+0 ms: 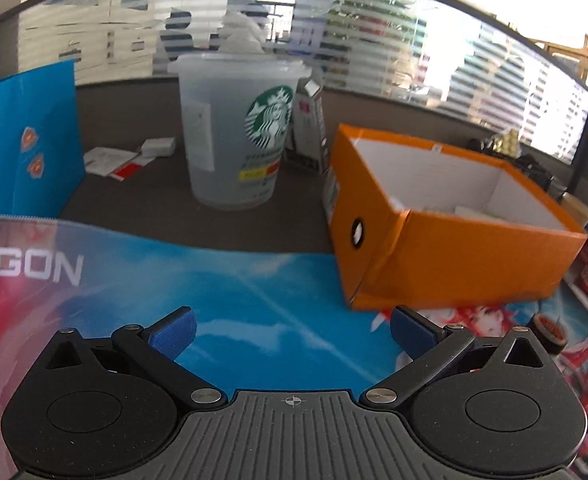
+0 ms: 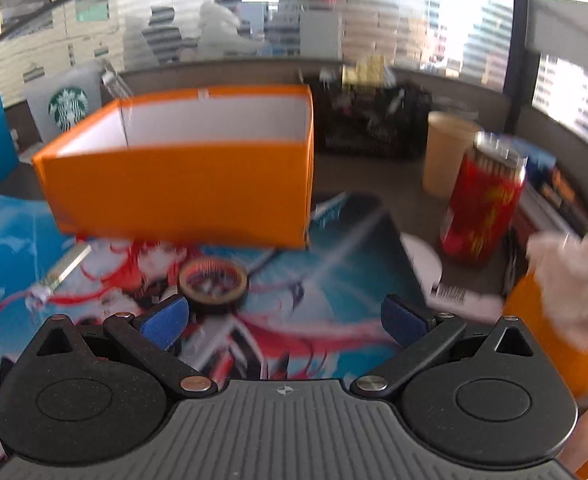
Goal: Organize rigid objects
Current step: 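Withdraw both grippers from the box back toward the mat, then move left gripper to the white-green cylinder while right gripper approaches the black tape roll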
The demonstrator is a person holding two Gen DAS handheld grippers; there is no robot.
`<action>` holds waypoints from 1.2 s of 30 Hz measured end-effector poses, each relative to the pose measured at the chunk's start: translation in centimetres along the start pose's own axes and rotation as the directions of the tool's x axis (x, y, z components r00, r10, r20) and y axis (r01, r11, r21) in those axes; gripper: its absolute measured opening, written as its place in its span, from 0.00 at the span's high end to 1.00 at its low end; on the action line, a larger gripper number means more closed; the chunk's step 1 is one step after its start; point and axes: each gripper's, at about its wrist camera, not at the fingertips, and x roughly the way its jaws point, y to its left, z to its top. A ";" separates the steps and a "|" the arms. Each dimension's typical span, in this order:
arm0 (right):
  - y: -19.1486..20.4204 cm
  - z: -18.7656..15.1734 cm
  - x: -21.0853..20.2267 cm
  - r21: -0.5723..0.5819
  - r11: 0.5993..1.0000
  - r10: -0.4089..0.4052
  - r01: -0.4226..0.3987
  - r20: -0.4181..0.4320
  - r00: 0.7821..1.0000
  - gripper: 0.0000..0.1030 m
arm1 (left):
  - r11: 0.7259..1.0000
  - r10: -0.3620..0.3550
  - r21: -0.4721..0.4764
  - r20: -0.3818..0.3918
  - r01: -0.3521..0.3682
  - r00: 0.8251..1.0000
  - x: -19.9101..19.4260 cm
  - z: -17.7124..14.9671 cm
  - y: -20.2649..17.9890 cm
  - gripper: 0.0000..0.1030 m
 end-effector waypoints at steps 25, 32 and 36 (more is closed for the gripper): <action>1.9 -0.1 6.0 -0.039 0.986 0.163 -0.164 -0.029 0.986 0.19 | 0.960 -0.099 0.255 -0.086 0.118 0.991 4.4 -3.3 -7.6 0.00; 2.0 0.8 6.9 -0.045 0.984 0.174 -0.175 -0.019 0.985 0.30 | 0.957 -0.122 0.250 -0.105 0.145 0.987 5.2 -3.4 -8.2 0.00; 2.2 0.8 7.1 -0.067 0.985 0.159 -0.159 -0.007 0.987 0.31 | 0.955 -0.126 0.256 -0.099 0.148 0.987 5.4 -3.4 -8.7 0.00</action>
